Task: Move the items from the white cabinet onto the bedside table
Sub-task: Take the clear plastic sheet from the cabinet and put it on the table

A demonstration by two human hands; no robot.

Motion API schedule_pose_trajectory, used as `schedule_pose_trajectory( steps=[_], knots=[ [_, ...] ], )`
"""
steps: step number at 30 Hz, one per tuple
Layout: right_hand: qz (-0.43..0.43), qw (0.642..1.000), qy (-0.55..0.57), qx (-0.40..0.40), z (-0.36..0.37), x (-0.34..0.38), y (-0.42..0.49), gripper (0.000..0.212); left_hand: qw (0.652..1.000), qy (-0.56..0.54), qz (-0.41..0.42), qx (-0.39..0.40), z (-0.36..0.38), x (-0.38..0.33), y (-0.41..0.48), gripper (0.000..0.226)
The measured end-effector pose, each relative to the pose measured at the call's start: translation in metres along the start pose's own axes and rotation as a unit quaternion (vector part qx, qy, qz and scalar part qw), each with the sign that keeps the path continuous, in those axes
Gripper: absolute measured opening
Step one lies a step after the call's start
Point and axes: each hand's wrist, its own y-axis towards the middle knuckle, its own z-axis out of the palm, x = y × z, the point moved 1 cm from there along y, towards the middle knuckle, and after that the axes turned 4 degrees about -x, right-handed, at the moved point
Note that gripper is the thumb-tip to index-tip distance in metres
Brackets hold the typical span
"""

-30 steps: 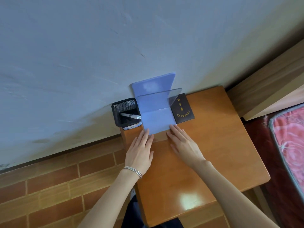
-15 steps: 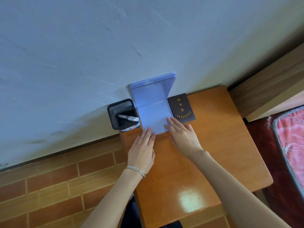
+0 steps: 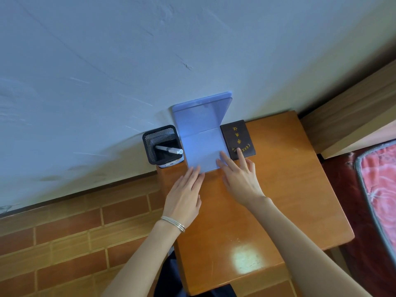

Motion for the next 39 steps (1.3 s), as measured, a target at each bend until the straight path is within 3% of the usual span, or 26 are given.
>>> schedule_pose_trajectory(
  steps=[3,8,21,25,28,32,39],
  knots=[
    [-0.003,1.0,0.0,0.015,-0.002,-0.002,-0.001,0.045,0.999,0.004,-0.016,-0.029,-0.003,0.018,-0.022,0.064],
    [-0.007,0.999,0.004,0.045,-0.003,-0.002,-0.002,0.048,0.991,0.066,-0.112,-0.045,-0.018,0.063,-0.037,0.07],
    [-0.015,0.998,0.016,0.064,-0.011,0.003,-0.004,0.057,0.987,0.103,-0.12,-0.039,-0.025,0.076,-0.022,0.071],
    [-0.016,0.998,0.039,0.035,-0.045,0.01,-0.015,0.06,0.985,0.111,-0.131,0.003,-0.046,0.059,-0.048,0.071],
    [-0.001,0.999,0.049,-0.004,-0.092,0.014,-0.033,0.058,0.995,0.079,-0.054,0.005,-0.083,0.031,-0.072,0.06],
    [0.032,0.996,0.034,-0.074,-0.179,0.017,-0.072,0.057,0.99,0.066,0.083,-0.092,-0.167,-0.016,-0.065,0.038],
    [0.154,0.958,0.019,-0.24,-0.312,0.026,-0.184,0.053,0.932,0.003,0.317,-0.176,-0.301,-0.132,-0.033,0.049]
  ],
)
